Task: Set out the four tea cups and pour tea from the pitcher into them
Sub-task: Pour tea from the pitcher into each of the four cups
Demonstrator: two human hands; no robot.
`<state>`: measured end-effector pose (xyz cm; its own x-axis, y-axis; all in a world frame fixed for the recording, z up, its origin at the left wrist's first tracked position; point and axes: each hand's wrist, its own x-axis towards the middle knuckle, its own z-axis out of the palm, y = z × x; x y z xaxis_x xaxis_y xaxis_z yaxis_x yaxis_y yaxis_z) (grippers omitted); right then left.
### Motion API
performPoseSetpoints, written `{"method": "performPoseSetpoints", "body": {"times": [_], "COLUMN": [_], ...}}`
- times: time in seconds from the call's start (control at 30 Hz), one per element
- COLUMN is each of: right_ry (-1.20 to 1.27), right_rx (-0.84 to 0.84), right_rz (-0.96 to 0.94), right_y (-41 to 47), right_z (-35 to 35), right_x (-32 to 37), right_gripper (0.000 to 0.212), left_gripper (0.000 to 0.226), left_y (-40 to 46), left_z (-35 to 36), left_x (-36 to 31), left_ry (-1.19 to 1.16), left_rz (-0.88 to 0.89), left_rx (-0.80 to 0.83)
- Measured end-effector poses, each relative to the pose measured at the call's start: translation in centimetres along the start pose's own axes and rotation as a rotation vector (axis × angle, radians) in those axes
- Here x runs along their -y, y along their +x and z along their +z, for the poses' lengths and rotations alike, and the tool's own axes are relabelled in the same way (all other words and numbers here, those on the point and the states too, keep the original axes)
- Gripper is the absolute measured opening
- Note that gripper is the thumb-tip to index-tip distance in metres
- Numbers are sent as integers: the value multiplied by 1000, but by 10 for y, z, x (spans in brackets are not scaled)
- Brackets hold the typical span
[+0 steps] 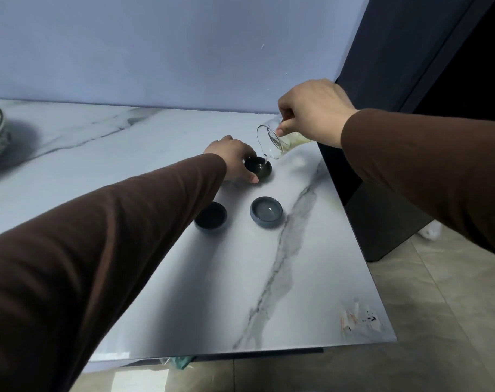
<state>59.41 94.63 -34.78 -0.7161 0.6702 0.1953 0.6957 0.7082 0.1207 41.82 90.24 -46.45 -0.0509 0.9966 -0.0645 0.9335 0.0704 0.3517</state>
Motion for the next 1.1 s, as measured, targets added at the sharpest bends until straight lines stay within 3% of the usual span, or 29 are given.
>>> {"method": "performPoseSetpoints", "body": {"times": [1.1], "right_ry": [-29], "right_rx": [-44], "right_rz": [-59], "right_y": [3], "right_z": [-9], "right_x": [5], "right_gripper": [31], "left_gripper": [67], "left_y": [-2], "left_z": [-2], "left_x": [-4], "left_ry": [21], "left_rz": [-18], "left_rx": [6]}}
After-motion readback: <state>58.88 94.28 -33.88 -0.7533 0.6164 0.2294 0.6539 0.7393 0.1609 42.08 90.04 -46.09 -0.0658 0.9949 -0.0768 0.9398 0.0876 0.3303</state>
